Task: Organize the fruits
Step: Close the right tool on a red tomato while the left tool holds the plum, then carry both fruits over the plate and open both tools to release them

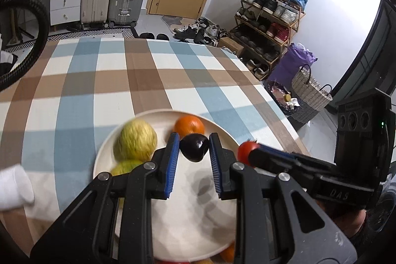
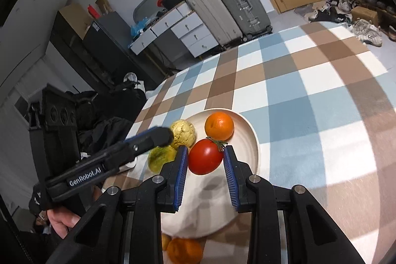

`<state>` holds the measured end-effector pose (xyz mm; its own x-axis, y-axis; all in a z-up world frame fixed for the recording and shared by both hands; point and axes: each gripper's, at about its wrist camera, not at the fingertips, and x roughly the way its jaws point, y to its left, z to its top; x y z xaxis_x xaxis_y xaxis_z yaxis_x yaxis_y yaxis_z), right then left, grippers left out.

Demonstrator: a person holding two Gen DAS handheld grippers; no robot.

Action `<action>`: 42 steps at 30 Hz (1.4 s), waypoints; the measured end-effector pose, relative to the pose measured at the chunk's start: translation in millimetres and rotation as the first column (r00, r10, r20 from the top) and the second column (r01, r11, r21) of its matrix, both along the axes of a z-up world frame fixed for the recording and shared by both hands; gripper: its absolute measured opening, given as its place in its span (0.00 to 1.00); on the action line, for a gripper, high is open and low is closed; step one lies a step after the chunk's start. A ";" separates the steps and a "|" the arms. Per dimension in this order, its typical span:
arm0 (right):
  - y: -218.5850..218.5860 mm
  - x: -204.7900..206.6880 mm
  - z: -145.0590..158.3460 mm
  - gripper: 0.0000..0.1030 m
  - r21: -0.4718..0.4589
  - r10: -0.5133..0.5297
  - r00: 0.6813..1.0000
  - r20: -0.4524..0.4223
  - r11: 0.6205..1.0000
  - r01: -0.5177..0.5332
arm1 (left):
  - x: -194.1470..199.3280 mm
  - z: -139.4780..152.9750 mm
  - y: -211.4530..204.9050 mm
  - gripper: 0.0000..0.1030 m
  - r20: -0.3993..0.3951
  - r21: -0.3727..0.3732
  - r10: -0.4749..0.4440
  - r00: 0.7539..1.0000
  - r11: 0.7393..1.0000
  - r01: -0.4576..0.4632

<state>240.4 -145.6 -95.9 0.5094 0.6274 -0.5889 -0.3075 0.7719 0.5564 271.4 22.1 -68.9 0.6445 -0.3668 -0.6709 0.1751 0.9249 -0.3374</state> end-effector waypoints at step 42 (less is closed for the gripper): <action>6.3 -57.6 32.6 0.77 -0.093 -0.060 0.985 0.161 0.993 0.075 | -30.8 38.5 21.2 0.75 0.061 0.001 0.074 0.995 0.997 -0.074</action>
